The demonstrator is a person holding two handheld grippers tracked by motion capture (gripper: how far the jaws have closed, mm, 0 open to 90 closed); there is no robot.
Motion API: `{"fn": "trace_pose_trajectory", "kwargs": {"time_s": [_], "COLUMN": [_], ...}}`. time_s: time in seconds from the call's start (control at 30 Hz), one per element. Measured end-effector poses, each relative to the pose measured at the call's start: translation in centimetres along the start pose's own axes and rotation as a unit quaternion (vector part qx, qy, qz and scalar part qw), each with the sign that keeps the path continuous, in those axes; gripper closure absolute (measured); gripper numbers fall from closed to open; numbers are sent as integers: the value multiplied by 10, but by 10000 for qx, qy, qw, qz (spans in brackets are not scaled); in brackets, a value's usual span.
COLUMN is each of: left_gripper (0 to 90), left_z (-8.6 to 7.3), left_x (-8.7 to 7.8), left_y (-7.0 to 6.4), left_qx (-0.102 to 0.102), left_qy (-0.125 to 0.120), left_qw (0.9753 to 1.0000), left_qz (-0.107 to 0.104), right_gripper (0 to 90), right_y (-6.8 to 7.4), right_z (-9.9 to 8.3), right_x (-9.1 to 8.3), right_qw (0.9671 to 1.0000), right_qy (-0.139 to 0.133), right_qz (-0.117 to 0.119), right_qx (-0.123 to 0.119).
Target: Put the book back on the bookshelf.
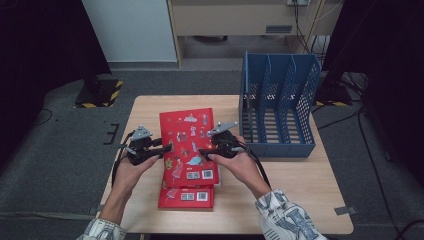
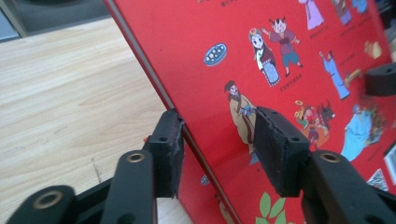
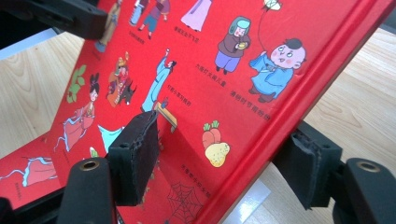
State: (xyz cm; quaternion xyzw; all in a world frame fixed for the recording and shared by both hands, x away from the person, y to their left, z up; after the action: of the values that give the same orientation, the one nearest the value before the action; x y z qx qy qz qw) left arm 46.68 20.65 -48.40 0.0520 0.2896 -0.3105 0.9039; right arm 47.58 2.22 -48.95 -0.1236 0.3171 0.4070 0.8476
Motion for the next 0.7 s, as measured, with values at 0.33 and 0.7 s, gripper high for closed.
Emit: {"fn": "trace_pose_trajectory", "kwargs": {"time_s": [0.33,0.7], "left_gripper": [586,608], "left_z": [11,22], "left_x": [-6,-9], "left_y": [-3,-3], "left_qx": [144,123], "left_qy": [-48,-162], "left_qw": [9999,9998], "left_qz": [17,44], "right_gripper": [351,389], "right_y": [-5,-8], "right_z": [4,15], "right_x": [-4,-11], "right_qw": [9999,9995], "right_qy": [-57,-198], "right_qz": [-119,-248], "right_qx": [-3,-84]}}
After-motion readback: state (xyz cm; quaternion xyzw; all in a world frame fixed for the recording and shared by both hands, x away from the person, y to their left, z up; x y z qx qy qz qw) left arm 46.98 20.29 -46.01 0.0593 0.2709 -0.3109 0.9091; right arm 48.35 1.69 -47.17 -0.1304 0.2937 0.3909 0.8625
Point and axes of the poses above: each handheld gripper's, and its own axes: x roughly forward along the jaws, z roughly out of its top, y roughly to its left, the point moved 9 cm from there along x, roughly forward along the jaws
